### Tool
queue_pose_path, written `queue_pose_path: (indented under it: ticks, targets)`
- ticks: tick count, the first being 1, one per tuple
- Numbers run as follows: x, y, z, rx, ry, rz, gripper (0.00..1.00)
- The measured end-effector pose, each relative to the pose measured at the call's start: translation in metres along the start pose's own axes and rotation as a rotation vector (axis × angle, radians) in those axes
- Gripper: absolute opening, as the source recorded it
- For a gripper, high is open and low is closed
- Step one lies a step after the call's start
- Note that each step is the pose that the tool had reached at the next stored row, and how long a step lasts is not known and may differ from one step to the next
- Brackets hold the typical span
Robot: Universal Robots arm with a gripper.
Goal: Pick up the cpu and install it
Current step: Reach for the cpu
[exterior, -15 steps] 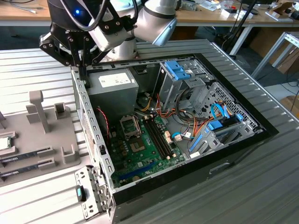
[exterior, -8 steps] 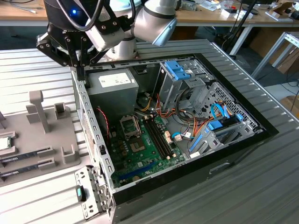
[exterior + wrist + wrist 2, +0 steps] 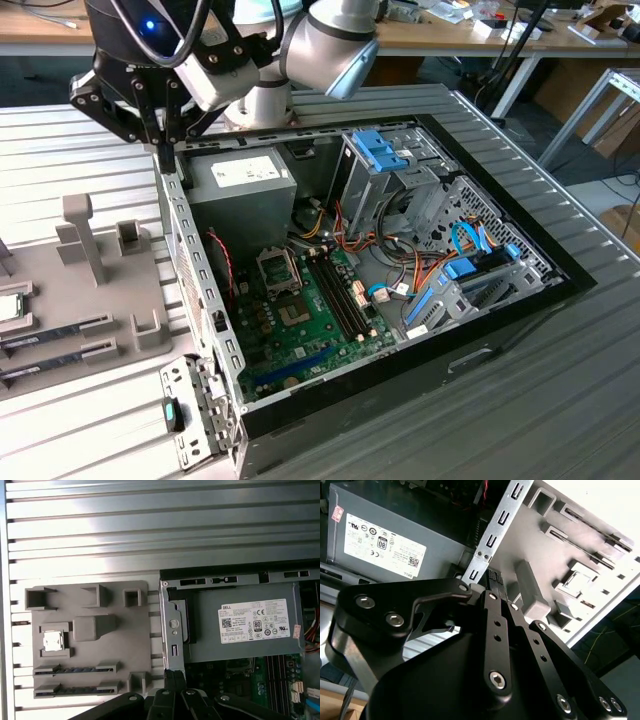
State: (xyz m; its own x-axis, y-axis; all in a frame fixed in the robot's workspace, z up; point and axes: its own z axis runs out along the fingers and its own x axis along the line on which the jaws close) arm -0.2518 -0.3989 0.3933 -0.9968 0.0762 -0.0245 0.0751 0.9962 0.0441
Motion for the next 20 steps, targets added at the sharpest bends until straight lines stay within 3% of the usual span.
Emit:
queue_pose_path:
  ticks: [20]
  targets:
    - [0.0127, -0.001, -0.0004, 0.0001, 0.0, 0.0, 0.11]
